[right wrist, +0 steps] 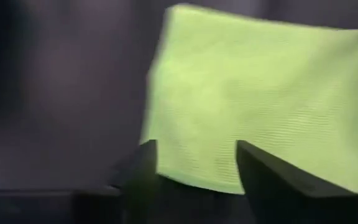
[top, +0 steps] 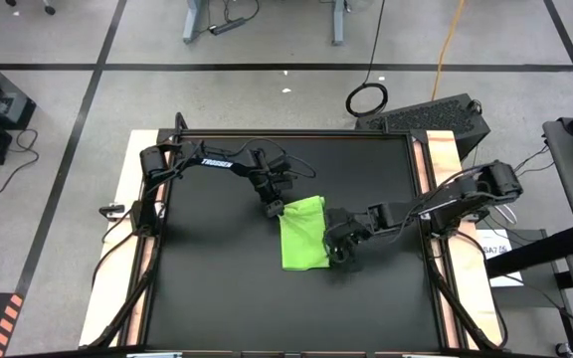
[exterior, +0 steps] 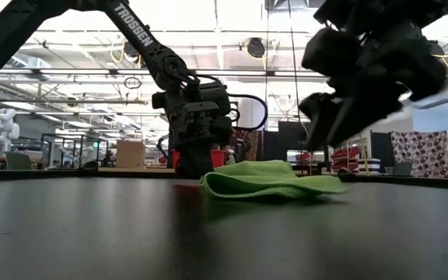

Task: Roll towel into tight, uniform cylinder
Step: Roll the green towel

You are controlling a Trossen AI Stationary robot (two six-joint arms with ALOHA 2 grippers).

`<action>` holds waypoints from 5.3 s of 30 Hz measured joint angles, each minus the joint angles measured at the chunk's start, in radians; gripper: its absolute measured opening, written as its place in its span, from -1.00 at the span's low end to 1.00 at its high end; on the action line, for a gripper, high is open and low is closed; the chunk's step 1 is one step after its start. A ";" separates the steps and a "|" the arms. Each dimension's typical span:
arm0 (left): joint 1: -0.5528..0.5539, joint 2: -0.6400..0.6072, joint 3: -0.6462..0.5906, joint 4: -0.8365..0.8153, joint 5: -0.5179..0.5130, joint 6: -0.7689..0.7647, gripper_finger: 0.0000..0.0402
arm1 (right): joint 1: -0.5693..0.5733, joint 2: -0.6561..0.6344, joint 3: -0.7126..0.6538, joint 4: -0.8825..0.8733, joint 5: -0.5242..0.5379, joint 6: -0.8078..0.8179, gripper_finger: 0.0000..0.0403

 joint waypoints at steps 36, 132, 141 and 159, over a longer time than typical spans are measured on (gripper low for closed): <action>-0.001 0.000 0.000 0.002 0.000 0.030 -0.90 | -0.439 0.189 0.003 0.132 -0.121 -0.115 0.03; -0.420 -0.128 0.100 -0.147 -0.357 0.390 0.02 | 0.243 0.062 0.109 -0.168 0.328 0.113 0.22; -0.479 -0.174 0.101 -0.150 -0.371 0.384 -0.12 | 0.283 0.062 0.058 -0.167 0.352 0.227 0.25; -0.554 -0.154 -0.005 0.132 -0.452 0.419 -0.12 | 0.311 0.062 -0.027 0.010 0.451 0.243 0.19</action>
